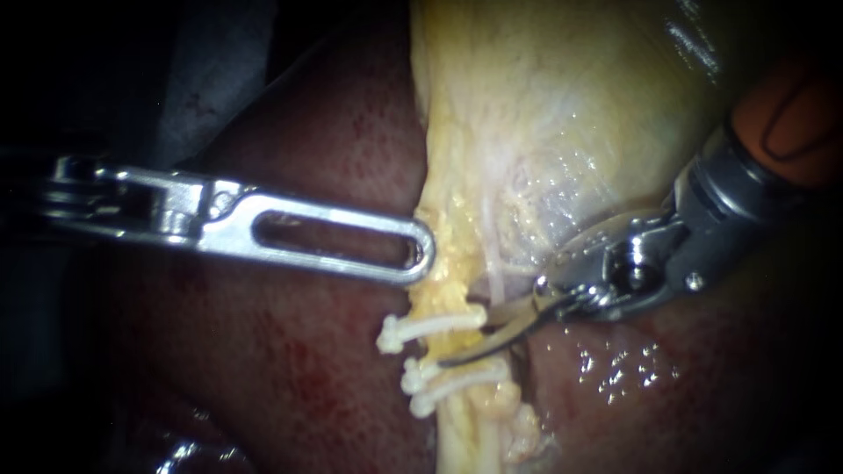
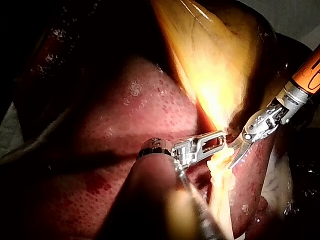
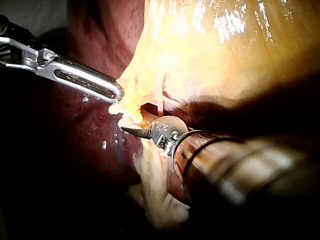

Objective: Go to the cutting position left tube

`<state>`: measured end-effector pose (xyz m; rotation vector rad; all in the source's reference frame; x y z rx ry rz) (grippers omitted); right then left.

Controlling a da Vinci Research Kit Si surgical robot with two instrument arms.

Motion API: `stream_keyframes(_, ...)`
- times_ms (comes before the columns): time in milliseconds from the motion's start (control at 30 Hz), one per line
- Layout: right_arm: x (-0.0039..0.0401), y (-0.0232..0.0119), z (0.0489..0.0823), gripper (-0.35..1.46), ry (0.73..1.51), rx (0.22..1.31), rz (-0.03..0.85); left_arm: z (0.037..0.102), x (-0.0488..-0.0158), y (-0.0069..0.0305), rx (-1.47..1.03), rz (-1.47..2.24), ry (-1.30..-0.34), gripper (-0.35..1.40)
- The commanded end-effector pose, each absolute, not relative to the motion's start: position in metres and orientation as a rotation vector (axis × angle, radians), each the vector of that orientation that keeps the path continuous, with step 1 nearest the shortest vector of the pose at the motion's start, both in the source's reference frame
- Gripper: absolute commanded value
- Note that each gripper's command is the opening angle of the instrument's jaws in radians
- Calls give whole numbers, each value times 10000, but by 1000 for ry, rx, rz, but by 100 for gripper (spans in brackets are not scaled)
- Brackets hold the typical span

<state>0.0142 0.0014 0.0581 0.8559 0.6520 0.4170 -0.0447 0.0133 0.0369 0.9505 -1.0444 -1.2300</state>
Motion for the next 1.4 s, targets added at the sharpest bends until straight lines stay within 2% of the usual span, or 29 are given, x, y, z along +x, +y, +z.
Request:
stream_keyframes(33,142,13,581,31,651,857,421,369,-447,133,950,-1231,-1044,-35)
stream_keyframes(700,155,7,597,30,685,857,426,368,-451,133,951,-1231,-1044,-35)
stream_keyframes(1400,160,12,597,26,742,880,459,368,-452,133,951,-1232,-1044,-35)
